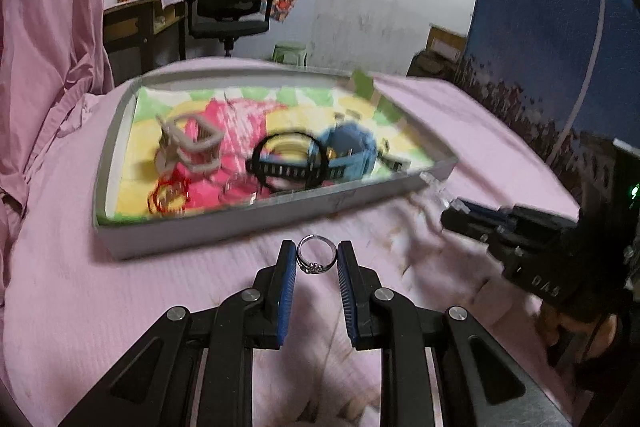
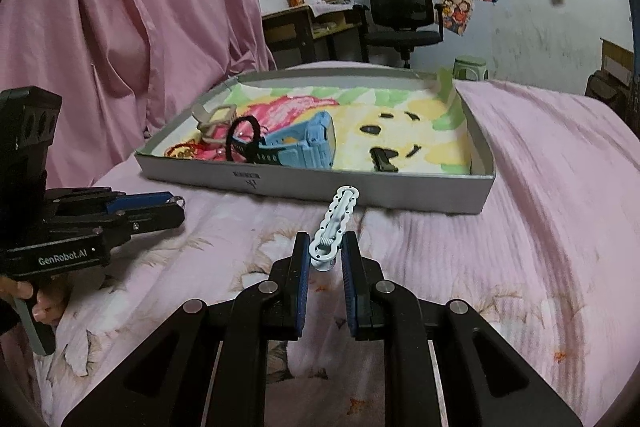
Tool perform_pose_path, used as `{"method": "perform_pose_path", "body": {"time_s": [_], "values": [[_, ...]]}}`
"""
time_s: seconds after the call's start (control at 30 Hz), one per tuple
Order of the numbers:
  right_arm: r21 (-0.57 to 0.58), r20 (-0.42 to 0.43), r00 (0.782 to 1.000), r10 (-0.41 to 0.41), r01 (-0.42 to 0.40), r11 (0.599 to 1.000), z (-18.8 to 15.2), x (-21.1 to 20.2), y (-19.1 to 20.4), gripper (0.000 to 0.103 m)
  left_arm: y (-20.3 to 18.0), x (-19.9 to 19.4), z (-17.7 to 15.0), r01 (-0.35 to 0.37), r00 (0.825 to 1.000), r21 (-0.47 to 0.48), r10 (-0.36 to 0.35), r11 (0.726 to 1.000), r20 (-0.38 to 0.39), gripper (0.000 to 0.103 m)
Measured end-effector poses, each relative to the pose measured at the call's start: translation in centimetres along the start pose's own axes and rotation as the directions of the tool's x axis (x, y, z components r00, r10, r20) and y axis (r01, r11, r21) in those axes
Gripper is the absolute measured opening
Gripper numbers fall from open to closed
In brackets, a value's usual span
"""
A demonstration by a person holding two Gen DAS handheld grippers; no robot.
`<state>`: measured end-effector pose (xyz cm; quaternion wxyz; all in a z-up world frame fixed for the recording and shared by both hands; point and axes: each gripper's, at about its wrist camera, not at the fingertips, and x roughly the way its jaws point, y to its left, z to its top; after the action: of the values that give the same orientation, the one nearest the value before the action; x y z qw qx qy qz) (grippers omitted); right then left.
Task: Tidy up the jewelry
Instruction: 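Grasp the white plastic link chain with the right tool, then carry the silver ring and white chain into the tray and open both tools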
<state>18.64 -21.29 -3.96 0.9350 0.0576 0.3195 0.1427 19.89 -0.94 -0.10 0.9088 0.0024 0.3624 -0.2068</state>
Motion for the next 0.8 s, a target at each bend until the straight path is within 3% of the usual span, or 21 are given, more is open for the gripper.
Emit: {"method": "perform_pose_path", "body": {"time_s": [0.2,0.33,0.57,0.8], "values": [[0.003,0.039,0.999,0.01,-0.01,1.0,2.2,-0.4,0.0,0.014,0.1,-0.6,3.1,-0.03,0.995,-0.008,0.031,0.999,0.091,0.02],[-0.02,0.062,0.998,-0.012,0.014,1.0,4.6,0.3,0.0,0.014,0.5,0.5,5.1,-0.059,0.993,-0.013,0.06,0.998,0.103,0.02],[-0.016,0.011,0.998,-0.056,0.056,0.998,8.3,3.8,-1.0,0.014,2.4,3.8,7.3,-0.086,0.995,-0.07,0.09,0.994,0.049,0.02],[0.004,-0.088,0.994,-0.059,0.059,0.998,9.5,7.5,-2.3,0.014,4.5,7.1,8.1,-0.096,0.995,-0.134,0.092,0.986,-0.037,0.02]]}}
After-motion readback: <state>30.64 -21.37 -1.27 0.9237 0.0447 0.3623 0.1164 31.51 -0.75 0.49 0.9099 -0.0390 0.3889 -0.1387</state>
